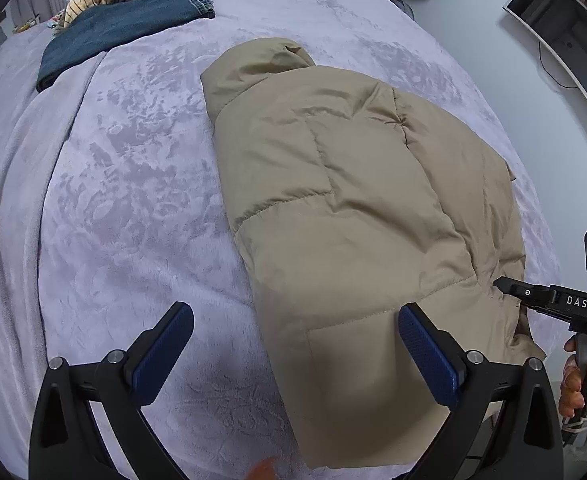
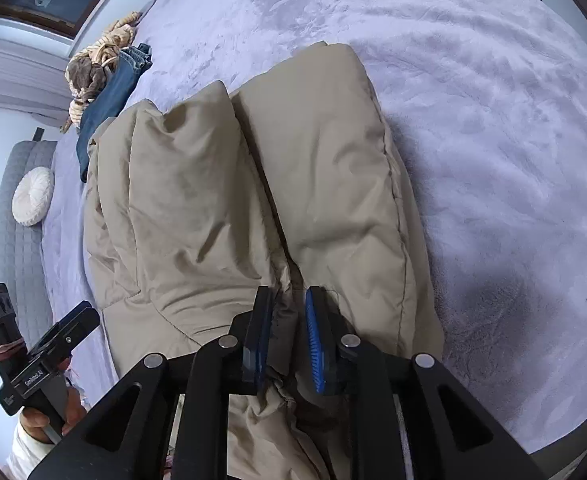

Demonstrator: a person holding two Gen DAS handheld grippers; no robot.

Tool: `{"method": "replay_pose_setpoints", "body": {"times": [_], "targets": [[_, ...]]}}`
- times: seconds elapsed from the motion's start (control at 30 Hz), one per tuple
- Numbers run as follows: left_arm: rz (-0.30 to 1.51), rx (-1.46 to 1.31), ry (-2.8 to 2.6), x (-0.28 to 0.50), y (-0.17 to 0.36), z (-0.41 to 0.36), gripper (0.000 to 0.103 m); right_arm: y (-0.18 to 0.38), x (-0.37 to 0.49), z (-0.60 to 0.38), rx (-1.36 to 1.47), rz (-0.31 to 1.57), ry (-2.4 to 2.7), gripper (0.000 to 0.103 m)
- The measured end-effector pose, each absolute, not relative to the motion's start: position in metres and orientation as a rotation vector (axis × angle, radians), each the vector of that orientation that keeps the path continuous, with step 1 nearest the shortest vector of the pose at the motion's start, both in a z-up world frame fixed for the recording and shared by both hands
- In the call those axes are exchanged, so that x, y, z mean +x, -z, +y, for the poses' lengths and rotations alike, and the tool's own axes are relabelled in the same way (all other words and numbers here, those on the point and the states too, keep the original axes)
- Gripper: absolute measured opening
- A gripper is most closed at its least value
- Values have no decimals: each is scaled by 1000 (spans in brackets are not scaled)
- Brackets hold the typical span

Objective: Fold large clothes

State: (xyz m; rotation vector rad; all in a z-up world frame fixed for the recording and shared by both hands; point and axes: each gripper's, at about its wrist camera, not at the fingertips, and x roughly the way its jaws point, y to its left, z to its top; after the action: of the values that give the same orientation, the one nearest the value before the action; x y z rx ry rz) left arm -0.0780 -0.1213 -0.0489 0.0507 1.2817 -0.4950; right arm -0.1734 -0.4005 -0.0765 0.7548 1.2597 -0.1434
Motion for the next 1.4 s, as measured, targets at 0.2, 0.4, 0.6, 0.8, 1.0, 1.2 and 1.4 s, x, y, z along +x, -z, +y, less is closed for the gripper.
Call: {"method": "replay_pose_setpoints", "body": {"times": [0.2, 0.4, 0.6, 0.8, 1.0, 1.2, 1.4], "targets": [[1325, 7, 495, -68, 58, -126, 102, 62, -179, -406, 739, 1259, 132, 38], [1365, -67, 473, -52, 65, -126, 102, 46, -177, -431, 732, 1220, 69, 63], [1398, -159, 503, -38, 81, -128, 102, 51, -165, -470, 757, 1198, 60, 79], [1450, -297, 551, -29, 102, -125, 102, 101, -154, -497, 947, 1221, -49, 90], [1464, -311, 558, -26, 109, -131, 102, 152, -141, -509, 1151, 1194, -114, 103], [1460, -369, 605, -16, 111, -125, 102, 140, -121, -491, 1202, 1133, -334, 103], [1497, -527, 715, 7, 141, -106, 102, 118, -92, -455, 912, 1285, -414, 103]]}}
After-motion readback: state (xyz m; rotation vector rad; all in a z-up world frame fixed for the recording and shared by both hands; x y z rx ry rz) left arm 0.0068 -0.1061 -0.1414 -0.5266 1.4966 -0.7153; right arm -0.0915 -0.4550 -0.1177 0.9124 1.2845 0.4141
